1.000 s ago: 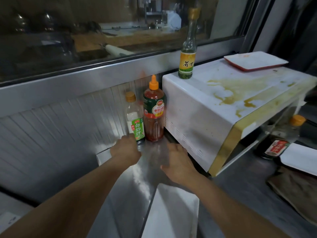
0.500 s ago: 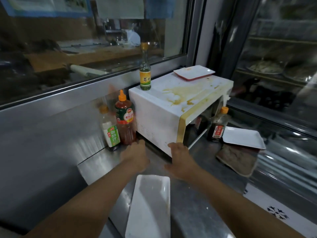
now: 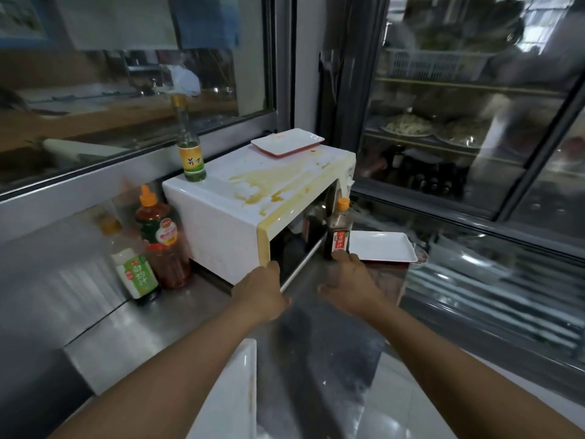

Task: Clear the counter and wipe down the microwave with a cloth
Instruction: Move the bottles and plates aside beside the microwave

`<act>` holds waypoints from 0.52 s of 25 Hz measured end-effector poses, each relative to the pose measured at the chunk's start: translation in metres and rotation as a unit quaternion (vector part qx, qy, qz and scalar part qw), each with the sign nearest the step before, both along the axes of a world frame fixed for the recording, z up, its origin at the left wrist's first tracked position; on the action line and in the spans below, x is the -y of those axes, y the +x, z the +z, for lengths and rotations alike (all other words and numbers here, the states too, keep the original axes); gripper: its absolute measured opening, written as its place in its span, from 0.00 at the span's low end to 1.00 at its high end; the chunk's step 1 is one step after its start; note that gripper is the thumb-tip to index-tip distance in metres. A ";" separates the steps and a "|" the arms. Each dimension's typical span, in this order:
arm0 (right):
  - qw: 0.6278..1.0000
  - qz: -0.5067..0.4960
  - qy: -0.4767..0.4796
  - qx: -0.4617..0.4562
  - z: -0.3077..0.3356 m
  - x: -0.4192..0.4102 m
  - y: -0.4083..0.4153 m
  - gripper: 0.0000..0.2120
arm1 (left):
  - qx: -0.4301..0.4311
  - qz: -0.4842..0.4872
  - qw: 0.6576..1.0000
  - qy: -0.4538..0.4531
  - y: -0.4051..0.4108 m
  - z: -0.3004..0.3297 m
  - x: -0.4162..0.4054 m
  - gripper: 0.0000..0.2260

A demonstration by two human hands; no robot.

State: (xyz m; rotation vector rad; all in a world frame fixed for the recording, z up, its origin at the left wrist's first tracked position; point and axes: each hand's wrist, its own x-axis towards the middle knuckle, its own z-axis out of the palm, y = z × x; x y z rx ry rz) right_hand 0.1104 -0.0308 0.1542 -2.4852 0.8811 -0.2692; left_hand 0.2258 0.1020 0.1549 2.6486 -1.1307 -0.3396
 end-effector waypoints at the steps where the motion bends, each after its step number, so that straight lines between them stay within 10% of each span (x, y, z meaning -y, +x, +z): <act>1: 1.000 -0.015 0.003 -0.002 -0.001 0.013 -0.003 0.32 | 0.001 -0.002 1.000 -0.002 -0.004 -0.001 0.011 0.24; 13: 0.994 -0.007 0.090 0.067 -0.046 0.192 0.045 0.28 | -0.009 0.071 0.997 0.004 0.009 -0.024 0.146 0.26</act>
